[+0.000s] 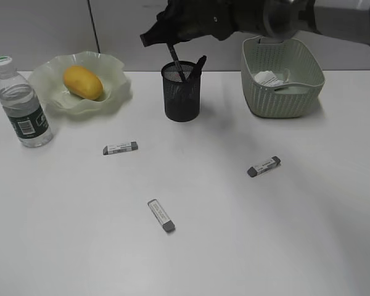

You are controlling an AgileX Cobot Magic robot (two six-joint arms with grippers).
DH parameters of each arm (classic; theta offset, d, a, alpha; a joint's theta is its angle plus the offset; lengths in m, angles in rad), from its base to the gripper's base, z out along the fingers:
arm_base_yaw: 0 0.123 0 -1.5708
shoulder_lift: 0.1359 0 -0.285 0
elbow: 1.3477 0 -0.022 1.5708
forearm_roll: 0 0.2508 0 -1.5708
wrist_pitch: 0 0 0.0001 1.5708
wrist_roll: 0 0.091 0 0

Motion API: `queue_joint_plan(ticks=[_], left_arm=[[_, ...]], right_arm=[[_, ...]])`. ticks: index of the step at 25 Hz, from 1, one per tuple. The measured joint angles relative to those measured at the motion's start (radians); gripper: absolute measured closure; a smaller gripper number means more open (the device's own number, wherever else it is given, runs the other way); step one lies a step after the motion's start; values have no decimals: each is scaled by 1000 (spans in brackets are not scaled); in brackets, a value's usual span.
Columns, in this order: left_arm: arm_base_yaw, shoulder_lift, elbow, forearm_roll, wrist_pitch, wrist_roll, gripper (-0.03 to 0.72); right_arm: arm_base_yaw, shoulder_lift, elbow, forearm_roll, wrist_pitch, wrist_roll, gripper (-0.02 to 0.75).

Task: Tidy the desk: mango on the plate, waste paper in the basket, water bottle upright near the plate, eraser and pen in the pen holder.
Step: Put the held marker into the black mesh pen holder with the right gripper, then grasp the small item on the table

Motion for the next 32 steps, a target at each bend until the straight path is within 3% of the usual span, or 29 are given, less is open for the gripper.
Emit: queue_joint_plan(ticks=[6,9,16,27,32], left_arm=[[0,0,0,0,0,0,337],[0,0,0,0,0,0,337],[0,0,0,0,0,0,337],[0,0,0,0,0,-1,337],[0,0,0,0,0,-1,337]], right_arm=[[-1,2,0,0,38,0,346],[-1,2,0,0,73,0,293],[-1,-75,3,5,325,0,281],[-1,-252,2,27,937,-60,281],[-1,-320,25,56,1030,-68,281]])
